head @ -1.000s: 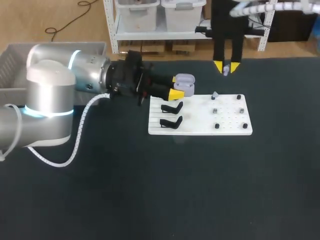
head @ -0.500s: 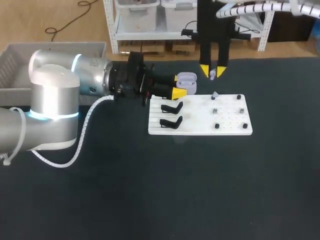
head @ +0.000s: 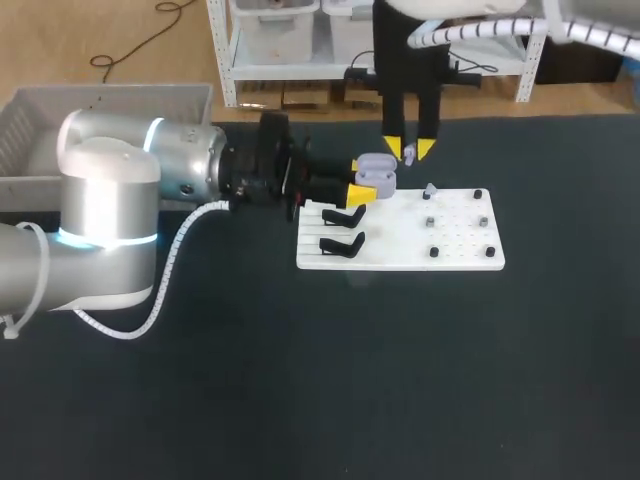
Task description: Pick up each earbud case from the left stands, insert the matching earbuds, close the lid, and place the case in the box.
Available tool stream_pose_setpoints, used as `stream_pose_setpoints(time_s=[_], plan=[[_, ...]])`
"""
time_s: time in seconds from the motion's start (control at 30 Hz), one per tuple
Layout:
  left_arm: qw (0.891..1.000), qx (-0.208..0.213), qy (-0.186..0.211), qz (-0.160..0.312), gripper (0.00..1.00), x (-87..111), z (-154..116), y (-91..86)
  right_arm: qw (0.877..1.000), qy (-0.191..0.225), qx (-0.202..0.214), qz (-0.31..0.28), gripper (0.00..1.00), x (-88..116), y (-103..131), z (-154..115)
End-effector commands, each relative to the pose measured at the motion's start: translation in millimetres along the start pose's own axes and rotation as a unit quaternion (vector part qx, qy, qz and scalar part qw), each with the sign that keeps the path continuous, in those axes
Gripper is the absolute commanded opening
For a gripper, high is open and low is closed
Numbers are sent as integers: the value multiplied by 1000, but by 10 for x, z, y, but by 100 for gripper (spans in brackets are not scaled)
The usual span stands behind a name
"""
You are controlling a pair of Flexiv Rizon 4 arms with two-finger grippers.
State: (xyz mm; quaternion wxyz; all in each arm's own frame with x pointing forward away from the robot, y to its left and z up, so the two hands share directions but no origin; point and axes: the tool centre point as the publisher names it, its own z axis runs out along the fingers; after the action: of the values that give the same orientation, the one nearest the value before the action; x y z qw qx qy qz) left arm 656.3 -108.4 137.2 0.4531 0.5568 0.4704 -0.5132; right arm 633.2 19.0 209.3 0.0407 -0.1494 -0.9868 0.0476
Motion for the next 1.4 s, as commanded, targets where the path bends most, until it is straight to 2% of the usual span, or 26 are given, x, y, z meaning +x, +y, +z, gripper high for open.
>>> stream_pose_setpoints(time_s=[0.03,0.2,0.87,0.93,1.07,1.4], plan=[[1000,4,1,-1,0,12,-1,14,1000,3,8,3,0,-26,62,34],[1000,8,2,-2,0,28,14,17,1000,10,16,7,0,-55,113,116],[1000,10,3,-3,0,33,16,20,1000,15,13,8,0,-54,117,120],[1000,10,3,-3,0,33,16,20,1000,13,-4,25,0,-55,166,81],[1000,10,3,-3,0,33,16,20,998,9,-7,66,0,-71,227,85],[1000,10,3,-3,0,33,16,20,990,13,3,138,0,0,288,82]])
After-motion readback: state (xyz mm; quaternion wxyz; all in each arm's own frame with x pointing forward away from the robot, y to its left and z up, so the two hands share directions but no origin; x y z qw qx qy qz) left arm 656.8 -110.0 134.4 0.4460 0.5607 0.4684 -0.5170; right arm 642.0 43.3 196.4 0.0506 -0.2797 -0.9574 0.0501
